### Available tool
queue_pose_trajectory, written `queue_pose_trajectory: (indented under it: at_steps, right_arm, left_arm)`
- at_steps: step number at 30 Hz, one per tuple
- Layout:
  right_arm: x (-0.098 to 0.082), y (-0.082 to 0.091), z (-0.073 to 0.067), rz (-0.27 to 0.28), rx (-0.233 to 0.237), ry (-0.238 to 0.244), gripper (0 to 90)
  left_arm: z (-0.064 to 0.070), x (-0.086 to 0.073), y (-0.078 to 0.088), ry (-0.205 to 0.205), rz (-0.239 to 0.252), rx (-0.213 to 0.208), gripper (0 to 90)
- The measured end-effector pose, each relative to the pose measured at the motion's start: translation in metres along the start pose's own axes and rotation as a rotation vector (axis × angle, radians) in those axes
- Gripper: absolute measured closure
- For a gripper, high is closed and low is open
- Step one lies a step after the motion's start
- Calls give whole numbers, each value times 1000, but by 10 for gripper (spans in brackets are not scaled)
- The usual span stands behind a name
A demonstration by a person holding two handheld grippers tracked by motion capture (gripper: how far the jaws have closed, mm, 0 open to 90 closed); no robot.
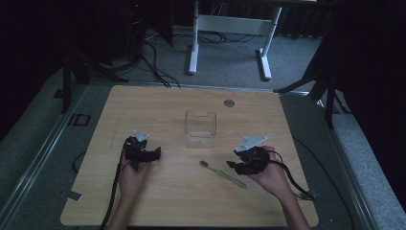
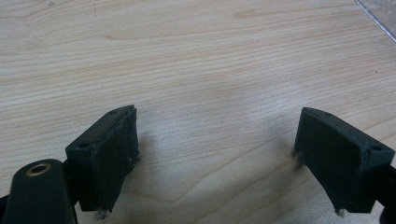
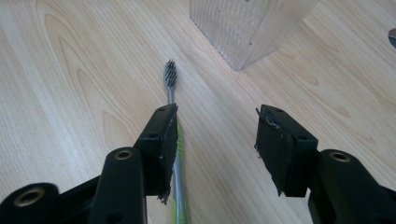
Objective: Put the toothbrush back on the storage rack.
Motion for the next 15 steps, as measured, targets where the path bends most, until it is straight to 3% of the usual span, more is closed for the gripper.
queue_pose_trajectory:
  at_steps: [15]
  right_arm:
    - [12,-2,-2,-45,22,24,497]
  left_arm:
    - [0,0,0,0,0,0,140]
Point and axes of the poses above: each handheld gripper's, and its own axes: y roughly backward along the jaws, x roughly out of its top, z roughly to its right, the point moved 1 cm from there along -y, roughly forward along the jaws, and after that the axes turned 11 degrees about -z, right-handed, at the moved point
